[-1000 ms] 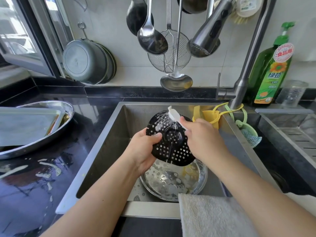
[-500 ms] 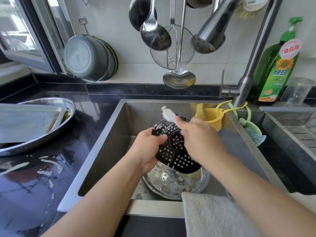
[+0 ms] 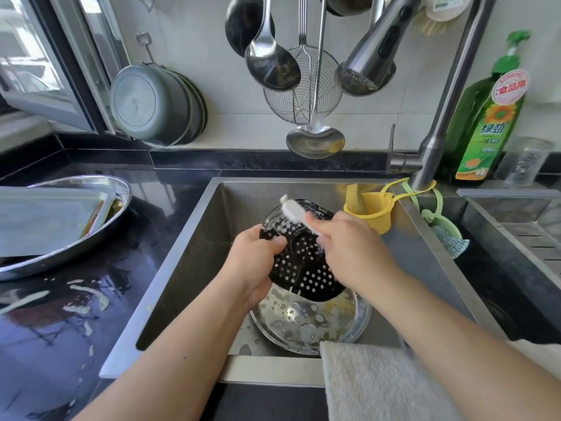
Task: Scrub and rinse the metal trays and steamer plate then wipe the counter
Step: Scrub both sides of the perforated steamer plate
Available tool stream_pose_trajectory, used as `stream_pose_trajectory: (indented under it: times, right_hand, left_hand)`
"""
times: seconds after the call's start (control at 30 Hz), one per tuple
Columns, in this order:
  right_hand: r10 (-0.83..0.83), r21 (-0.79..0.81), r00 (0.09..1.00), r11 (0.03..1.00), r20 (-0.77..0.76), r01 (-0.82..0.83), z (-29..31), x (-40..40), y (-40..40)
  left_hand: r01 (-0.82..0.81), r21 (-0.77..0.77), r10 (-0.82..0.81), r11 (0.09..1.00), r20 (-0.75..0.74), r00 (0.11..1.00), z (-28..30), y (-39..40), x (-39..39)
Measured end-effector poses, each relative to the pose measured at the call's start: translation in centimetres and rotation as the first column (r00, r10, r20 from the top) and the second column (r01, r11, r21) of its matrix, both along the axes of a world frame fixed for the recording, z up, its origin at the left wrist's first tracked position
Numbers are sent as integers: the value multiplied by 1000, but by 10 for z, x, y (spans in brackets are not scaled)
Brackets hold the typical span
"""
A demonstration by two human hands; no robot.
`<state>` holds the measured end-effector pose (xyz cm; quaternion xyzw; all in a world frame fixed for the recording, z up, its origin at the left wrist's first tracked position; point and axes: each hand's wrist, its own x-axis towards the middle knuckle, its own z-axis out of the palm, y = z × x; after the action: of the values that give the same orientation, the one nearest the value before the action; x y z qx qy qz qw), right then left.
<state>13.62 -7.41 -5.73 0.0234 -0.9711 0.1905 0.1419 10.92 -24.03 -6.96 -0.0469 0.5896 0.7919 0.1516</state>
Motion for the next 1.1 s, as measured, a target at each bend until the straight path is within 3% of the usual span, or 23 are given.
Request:
stream_pose_trajectory:
  times: [0.07,0.17,0.3,0.4,0.53,0.67,0.8,0.93,1.1]
  right_hand:
    - [-24,-6,1000,1000,8,24,1,1,1]
    - [132,-41,991,991,8,-131,-4,18,-21]
    - [-100,-19,995,995,-9,100,0,1,4]
    - [26,-44,999,999,40,-25,-4,14,-3]
    - [-124,-39,992,992,-21,123,5,0,10]
    - [-115,-51,993,992,-30,113,-1,9,0]
    - [-236,-121,971,965,-24,232,0,3,11]
    - [-79,-102,996,992,-47,74,3,6,-8]
    - [-184,-58,983,981,-9,183,5,3,8]
  left_hand:
    - [-19,1,19,1000,-18,1000,0,-1,0]
    - [-31,42,32,999,-36,999,1,1,1]
    - [-109,76,112,991,-26,993,2,0,-1]
    - [-130,77,132,989,-26,991,3,-2,-4]
    - [-64,66,66,996,-18,998,2,1,-3]
    - [-29,55,30,998,-24,999,2,1,-2]
    - [-42,29,43,999,-41,998,1,3,-2]
    - [-8,-60,3,998,-81,997,1,7,5]
    - [-52,-33,50,998,-63,997,1,3,-1]
